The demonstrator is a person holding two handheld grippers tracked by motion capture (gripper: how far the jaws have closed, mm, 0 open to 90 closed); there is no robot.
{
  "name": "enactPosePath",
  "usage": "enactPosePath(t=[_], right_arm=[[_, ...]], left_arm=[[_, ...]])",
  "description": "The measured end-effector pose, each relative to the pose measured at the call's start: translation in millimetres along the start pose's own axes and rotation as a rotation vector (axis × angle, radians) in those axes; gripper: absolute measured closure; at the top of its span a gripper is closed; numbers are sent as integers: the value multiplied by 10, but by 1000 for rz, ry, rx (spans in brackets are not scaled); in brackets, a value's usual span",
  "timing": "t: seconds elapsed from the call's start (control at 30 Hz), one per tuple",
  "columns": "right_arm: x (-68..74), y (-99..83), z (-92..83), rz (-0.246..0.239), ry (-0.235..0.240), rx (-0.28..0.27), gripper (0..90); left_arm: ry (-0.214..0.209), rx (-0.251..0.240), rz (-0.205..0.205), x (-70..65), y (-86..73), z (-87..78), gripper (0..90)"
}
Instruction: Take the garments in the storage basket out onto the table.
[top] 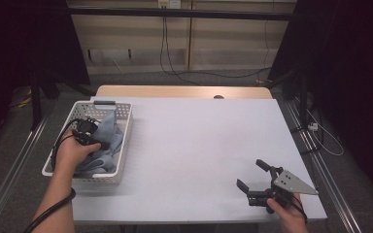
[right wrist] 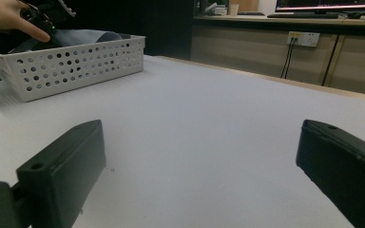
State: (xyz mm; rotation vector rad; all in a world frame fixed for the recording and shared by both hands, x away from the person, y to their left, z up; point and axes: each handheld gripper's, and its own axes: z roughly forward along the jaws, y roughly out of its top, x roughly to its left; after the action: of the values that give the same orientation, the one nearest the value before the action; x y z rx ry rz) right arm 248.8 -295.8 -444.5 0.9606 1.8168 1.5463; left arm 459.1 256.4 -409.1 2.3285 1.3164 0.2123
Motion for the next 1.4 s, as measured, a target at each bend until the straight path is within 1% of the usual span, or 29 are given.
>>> enactPosePath(t=[0.03, 0.17, 0.23, 0.27, 0.3, 0.43, 0.5, 0.57, 0.67, 0.77, 1.0, 1.1, 1.17, 1.23, 1.33, 1.4], right_arm=[[-1, 0, 0, -1, -1, 0, 21], [3, 2, 0, 0, 3, 0, 20], [3, 0, 2, 0, 3, 0, 20], [3, -1, 3, 0, 4, 1, 20], [4, -1, 4, 1, 4, 0, 20], [3, -2, 7, 2, 3, 0, 20], [3, -2, 8, 2, 4, 1, 20], [5, -2, 8, 2, 4, 0, 20], [2, -3, 7, 1, 4, -2, 20], [-1, -3, 3, 2, 1, -3, 20], [3, -1, 5, 3, 4, -2, 20], [2, 0, 2, 4, 3, -2, 20], [-1, 0, -1, 3, 1, 0, 20], [-4, -3, -1, 4, 0, -1, 20], [-4, -3, -2, 3, -1, 0, 20], [-1, -3, -1, 2, 0, 0, 20]], left_arm=[[2, -2, 5, 7, 7, -11, 619], [-3, -10, -16, 23, 23, -46, 622], [-1, -13, -16, 31, 36, -71, 622], [-2, -17, -24, 29, 45, -84, 623], [-2, -18, -18, 35, 58, -99, 623], [0, -23, -26, 38, 113, -175, 622], [8, -30, -29, 34, 143, -216, 622], [10, -33, -21, 36, 174, -261, 623], [6, -47, -32, 27, 218, -336, 624], [16, -41, -15, 20, 274, -413, 625], [27, -49, -9, -2, 398, -578, 625], [23, -44, -6, -10, 445, -654, 625], [9, -48, -19, -18, 461, -696, 624], [1, -50, -25, -21, 469, -732, 624], [9, -43, -7, -23, 479, -783, 623], [14, -37, -6, -27, 486, -821, 623]])
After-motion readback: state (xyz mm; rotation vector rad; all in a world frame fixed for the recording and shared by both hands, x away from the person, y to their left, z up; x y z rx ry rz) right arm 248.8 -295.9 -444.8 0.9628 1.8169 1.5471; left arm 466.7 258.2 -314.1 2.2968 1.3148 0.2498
